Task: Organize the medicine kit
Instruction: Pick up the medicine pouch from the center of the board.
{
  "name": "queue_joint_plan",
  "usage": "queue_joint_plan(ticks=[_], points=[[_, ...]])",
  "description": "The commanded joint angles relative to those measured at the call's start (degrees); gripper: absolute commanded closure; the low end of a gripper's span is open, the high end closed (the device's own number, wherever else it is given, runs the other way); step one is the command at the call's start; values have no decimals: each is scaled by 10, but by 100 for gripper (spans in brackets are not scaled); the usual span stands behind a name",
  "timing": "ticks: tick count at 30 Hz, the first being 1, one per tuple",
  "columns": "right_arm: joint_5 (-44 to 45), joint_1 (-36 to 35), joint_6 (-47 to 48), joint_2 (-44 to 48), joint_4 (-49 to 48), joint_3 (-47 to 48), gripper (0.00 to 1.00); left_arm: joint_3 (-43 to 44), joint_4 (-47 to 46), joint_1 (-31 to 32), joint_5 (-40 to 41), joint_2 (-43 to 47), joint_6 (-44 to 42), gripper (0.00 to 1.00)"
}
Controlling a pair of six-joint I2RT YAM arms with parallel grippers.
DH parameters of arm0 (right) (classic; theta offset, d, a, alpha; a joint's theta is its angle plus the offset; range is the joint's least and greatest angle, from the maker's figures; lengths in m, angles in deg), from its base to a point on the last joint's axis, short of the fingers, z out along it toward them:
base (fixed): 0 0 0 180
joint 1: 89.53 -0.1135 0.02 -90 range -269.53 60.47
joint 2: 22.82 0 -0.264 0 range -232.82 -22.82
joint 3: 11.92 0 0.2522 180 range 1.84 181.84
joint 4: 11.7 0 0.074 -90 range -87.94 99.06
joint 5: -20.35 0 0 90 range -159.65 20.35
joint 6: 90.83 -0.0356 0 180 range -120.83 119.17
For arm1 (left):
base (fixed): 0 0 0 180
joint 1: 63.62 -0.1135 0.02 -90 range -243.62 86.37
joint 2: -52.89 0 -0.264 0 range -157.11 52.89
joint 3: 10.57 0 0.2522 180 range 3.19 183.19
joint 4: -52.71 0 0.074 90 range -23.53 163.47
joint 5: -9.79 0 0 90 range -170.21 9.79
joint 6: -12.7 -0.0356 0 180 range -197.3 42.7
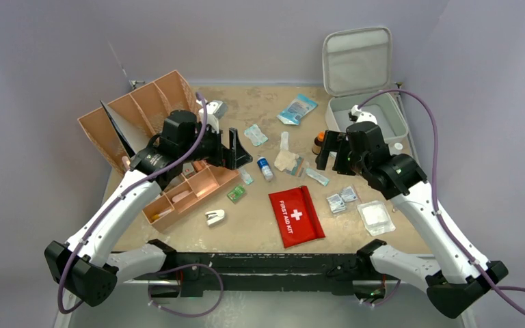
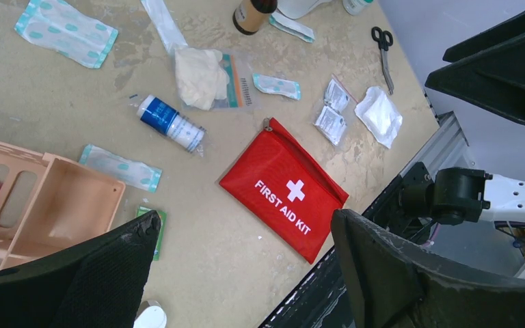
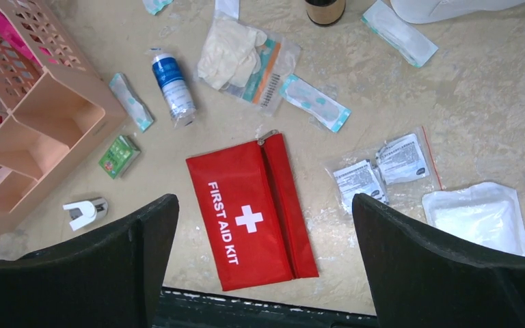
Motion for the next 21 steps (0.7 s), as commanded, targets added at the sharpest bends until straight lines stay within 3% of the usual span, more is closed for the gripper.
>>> queue_joint_plan(ticks=[1, 12, 21], points=[[21, -2, -11, 0, -4, 6, 1, 23, -23, 1, -11, 1, -15, 5], [16, -2, -22, -7, -5, -8, 1, 26, 1, 1, 5, 5, -58, 5], [-28, -2, 54, -60, -52, -91, 4, -30, -8, 1, 55, 54, -103, 7]])
